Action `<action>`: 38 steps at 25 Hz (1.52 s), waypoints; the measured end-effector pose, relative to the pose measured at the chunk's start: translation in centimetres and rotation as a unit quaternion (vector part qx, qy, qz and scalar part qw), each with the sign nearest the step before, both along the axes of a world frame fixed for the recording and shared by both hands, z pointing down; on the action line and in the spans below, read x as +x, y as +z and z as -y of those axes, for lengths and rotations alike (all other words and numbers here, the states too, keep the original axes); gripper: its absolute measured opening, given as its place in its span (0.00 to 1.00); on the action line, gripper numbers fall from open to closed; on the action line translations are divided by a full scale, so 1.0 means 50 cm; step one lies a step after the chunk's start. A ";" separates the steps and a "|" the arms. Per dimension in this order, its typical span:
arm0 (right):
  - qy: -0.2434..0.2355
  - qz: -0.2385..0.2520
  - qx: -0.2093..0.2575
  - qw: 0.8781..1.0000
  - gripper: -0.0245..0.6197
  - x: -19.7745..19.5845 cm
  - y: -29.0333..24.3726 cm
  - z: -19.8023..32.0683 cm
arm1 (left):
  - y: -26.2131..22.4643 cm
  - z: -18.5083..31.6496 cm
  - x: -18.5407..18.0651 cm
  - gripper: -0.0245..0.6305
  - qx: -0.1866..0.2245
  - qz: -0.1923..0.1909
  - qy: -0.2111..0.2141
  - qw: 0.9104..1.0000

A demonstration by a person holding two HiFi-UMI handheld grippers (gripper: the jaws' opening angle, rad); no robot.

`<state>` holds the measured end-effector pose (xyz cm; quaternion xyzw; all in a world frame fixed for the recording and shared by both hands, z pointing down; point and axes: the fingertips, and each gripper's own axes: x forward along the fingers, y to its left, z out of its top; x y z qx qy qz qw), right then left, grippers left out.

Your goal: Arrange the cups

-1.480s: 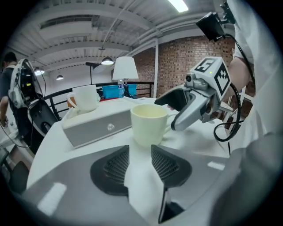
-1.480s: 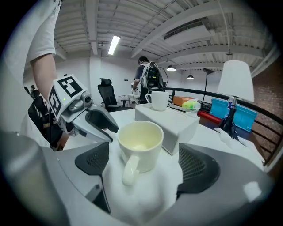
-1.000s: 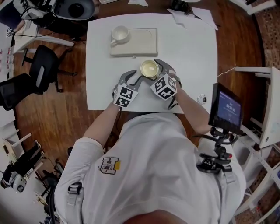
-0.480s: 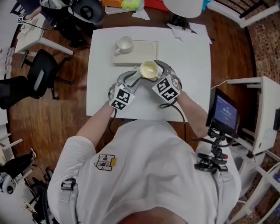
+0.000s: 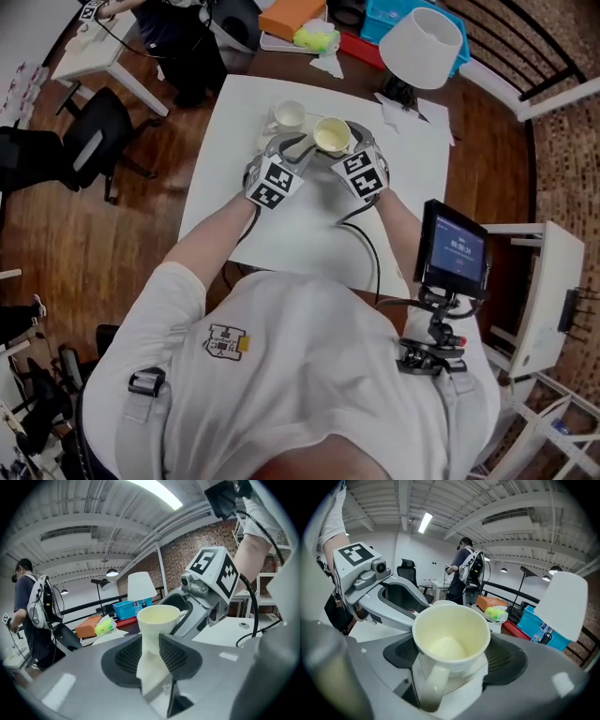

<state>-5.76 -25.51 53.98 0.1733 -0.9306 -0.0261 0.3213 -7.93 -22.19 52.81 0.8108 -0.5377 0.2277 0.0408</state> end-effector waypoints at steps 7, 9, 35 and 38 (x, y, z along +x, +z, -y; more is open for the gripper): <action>-0.001 0.004 -0.028 1.000 0.70 -0.045 0.032 0.077 | 0.030 0.056 -0.042 0.21 -0.033 0.011 -0.016 0.999; -0.007 -0.001 -0.035 0.999 0.70 -0.047 0.043 0.082 | 0.034 0.051 -0.037 0.21 -0.036 0.015 -0.012 0.999; -0.012 0.009 -0.035 0.999 0.72 -0.044 0.059 0.084 | 0.084 -0.027 -0.028 0.21 -0.067 0.013 -0.012 0.998; -0.003 0.015 -0.026 1.000 0.74 -0.036 0.055 0.090 | 0.093 -0.044 -0.042 0.21 -0.068 0.009 -0.015 0.998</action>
